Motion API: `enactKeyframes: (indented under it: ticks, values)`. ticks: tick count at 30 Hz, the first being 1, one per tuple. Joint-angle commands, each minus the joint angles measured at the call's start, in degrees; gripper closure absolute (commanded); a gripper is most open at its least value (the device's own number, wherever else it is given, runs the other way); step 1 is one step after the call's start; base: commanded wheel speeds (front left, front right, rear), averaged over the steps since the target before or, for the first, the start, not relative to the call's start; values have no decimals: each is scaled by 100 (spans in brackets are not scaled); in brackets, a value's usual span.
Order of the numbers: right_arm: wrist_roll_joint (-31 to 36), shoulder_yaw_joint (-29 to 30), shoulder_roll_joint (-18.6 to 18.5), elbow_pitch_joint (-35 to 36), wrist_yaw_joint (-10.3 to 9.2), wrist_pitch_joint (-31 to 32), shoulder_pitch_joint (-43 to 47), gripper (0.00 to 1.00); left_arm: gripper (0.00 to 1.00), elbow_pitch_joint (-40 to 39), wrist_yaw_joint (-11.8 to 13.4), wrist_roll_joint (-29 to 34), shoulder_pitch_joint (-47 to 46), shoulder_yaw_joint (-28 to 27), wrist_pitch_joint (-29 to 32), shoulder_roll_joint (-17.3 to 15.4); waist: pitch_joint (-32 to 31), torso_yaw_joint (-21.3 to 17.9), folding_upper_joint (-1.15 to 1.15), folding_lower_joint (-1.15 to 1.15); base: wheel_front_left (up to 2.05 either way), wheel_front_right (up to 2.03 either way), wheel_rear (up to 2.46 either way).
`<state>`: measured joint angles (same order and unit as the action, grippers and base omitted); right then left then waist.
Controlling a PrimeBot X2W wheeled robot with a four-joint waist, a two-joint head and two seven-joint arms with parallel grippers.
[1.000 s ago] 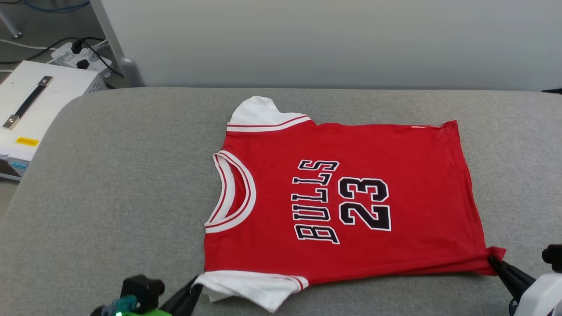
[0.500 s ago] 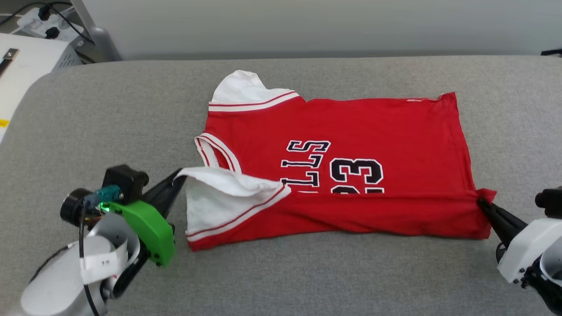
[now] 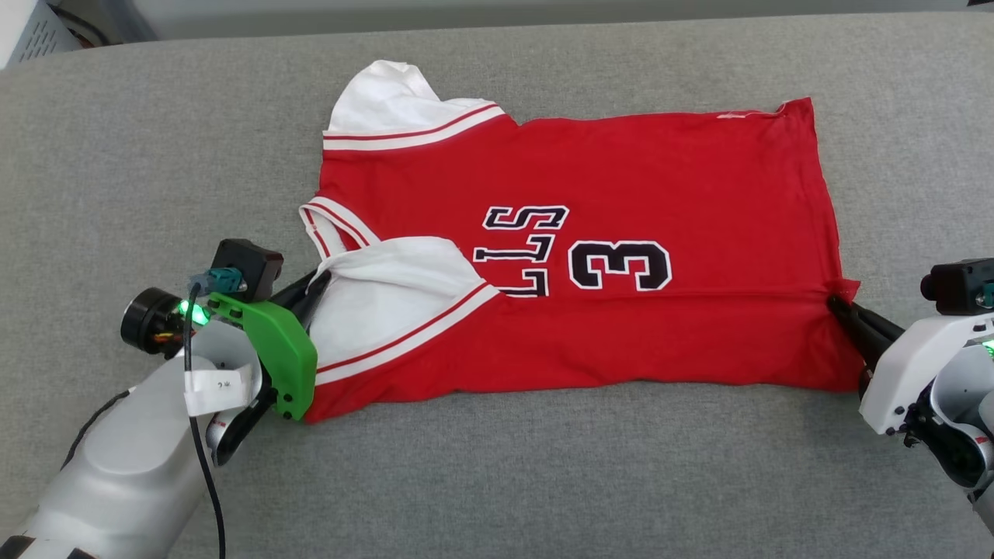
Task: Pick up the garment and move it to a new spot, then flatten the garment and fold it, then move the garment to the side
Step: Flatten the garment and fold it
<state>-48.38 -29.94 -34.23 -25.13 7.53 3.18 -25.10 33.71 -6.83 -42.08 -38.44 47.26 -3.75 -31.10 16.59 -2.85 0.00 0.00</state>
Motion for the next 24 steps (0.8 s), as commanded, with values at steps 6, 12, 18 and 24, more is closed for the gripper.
enactKeyframes:
  ticks: [6, 12, 18, 24]
  values:
    - [-20, -282, 149, -453, -4, -73, -315, 100, 100, 792, -61, -201, -180, 367, -138, 319, 196, -38, 0, 0, 0, 0, 0]
    - [-131, -462, 141, -638, -4, -264, -425, 65, 3, 1074, -64, -572, -290, 710, -278, 407, 87, 6, 0, 0, 0, 0, 0]
    - [-202, -505, 18, -523, -4, -563, -335, 0, 0, 1014, -65, -908, -554, 819, -505, 212, -255, 160, 0, 0, 0, 0, 0]
    - [-191, -396, -153, -273, -4, -733, -91, 0, 0, 544, -65, -1327, -909, 964, -23, -177, -534, 360, 0, 0, 0, 0, 0]
